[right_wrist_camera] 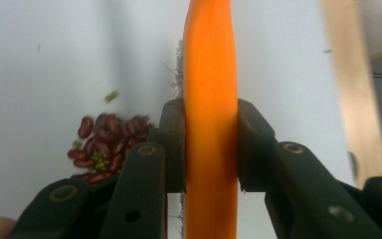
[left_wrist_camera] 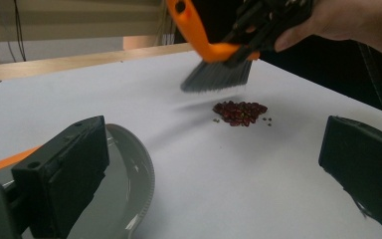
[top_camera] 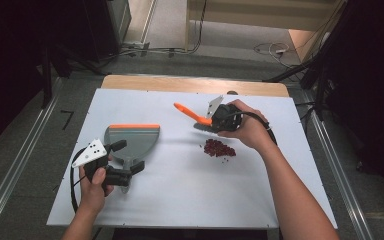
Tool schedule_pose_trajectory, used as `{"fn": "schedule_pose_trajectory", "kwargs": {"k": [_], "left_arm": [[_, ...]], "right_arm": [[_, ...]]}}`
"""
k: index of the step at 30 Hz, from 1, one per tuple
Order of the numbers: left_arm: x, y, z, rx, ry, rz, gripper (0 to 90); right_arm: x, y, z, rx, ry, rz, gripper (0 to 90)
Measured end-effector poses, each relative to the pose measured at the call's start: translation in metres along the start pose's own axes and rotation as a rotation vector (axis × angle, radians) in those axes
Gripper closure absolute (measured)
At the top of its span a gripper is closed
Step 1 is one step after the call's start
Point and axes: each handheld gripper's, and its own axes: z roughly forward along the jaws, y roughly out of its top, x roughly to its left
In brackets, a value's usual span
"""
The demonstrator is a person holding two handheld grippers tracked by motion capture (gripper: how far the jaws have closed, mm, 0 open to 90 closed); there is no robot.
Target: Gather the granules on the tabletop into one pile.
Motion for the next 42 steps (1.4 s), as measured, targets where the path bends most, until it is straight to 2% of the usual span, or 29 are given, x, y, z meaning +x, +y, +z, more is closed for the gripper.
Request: {"fn": "schedule_pose_trajectory", "kwargs": {"k": [2,3,4,6,8,9,11,14,16,20,24,26,28,29,32,34,36,39,42], "left_arm": [[0.000,0.000,0.000,0.002,0.000,0.002,0.0],[0.000,0.000,0.000,0.003,0.000,0.002,0.0],[0.000,0.000,0.001,0.003,0.000,0.002,0.0],[0.000,0.000,0.001,0.003,0.000,0.003,0.0],[0.000,-0.001,0.001,0.002,-0.001,0.001,0.0],[0.000,0.000,0.001,0.004,-0.001,0.004,0.0],[0.000,0.000,0.002,0.004,-0.005,0.005,0.0],[-0.001,0.000,0.002,0.003,-0.006,0.005,0.0],[-0.002,0.000,0.002,0.000,-0.008,0.004,0.0],[0.000,0.000,0.001,-0.002,-0.004,0.003,0.0],[0.000,0.000,0.002,0.005,-0.005,0.006,0.0],[-0.001,0.000,0.002,0.002,-0.008,0.005,0.0],[-0.001,0.000,0.002,0.003,-0.006,0.005,0.0],[-0.001,0.000,0.002,0.003,-0.006,0.005,0.0],[-0.002,0.000,0.003,0.004,-0.008,0.007,0.0],[-0.002,0.000,0.004,0.004,-0.006,0.004,0.0],[-0.002,0.000,0.004,0.004,-0.006,0.004,0.0],[-0.002,0.000,0.004,0.002,-0.006,0.002,0.0],[-0.002,0.000,0.004,0.004,-0.005,0.003,0.0]], "right_arm": [[0.001,0.002,-0.012,-0.032,-0.012,0.068,68.5],[0.003,0.004,-0.018,-0.041,0.003,0.111,68.4],[0.005,0.006,-0.022,-0.046,0.026,0.160,68.4],[0.011,0.010,-0.027,-0.042,0.103,0.306,68.4],[0.018,0.012,-0.027,-0.046,0.170,0.430,68.4],[0.021,0.013,-0.024,-0.042,0.198,0.474,68.4],[0.027,0.016,-0.014,-0.013,0.248,0.539,68.5],[0.032,0.020,0.006,0.050,0.316,0.609,68.6],[0.033,0.019,0.017,0.084,0.337,0.655,68.6],[0.028,0.009,0.025,0.116,0.339,0.768,68.6],[0.024,-0.003,0.022,0.132,0.328,0.821,68.6],[0.023,-0.010,0.019,0.131,0.313,0.826,68.6],[0.023,-0.015,0.016,0.111,0.313,0.811,68.6],[0.024,-0.017,0.013,0.098,0.310,0.792,68.6],[0.024,-0.022,0.001,0.016,0.344,0.718,68.6],[0.026,-0.025,-0.010,-0.027,0.337,0.639,68.6],[0.027,-0.028,-0.017,-0.030,0.326,0.555,68.6],[0.032,-0.034,-0.021,-0.027,0.355,0.405,68.5],[0.037,-0.039,-0.016,-0.013,0.390,0.340,68.5]]}}
